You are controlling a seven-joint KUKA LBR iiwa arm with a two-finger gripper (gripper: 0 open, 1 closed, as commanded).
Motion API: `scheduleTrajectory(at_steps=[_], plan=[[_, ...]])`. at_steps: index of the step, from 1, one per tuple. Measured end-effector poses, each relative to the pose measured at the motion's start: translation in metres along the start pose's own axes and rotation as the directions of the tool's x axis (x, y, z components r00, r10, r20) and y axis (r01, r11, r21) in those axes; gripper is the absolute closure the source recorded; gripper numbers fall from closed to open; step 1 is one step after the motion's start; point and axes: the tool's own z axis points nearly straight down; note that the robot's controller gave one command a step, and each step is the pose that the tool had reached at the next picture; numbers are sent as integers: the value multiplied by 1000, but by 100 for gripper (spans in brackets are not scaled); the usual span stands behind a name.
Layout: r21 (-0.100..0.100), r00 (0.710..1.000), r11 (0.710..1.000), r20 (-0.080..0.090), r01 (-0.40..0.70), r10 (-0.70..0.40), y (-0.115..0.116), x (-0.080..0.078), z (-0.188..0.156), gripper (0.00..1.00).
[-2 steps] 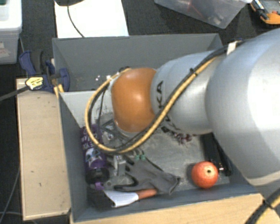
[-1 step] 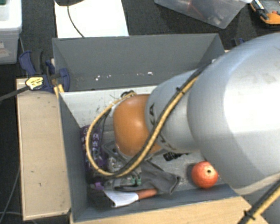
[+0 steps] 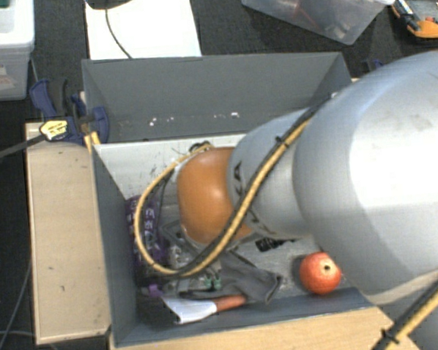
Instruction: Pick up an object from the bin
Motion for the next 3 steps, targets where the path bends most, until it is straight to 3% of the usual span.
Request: scheduleTrajectory(at_steps=[1, 2, 3], plan=[[1, 1000, 1000, -3, 21, -21, 6, -3, -110, 100], [-6, 1000, 1000, 14, 23, -23, 8, -6, -131, 100], [-1, 962, 962, 11, 273, -273, -2, -60, -85, 100]])
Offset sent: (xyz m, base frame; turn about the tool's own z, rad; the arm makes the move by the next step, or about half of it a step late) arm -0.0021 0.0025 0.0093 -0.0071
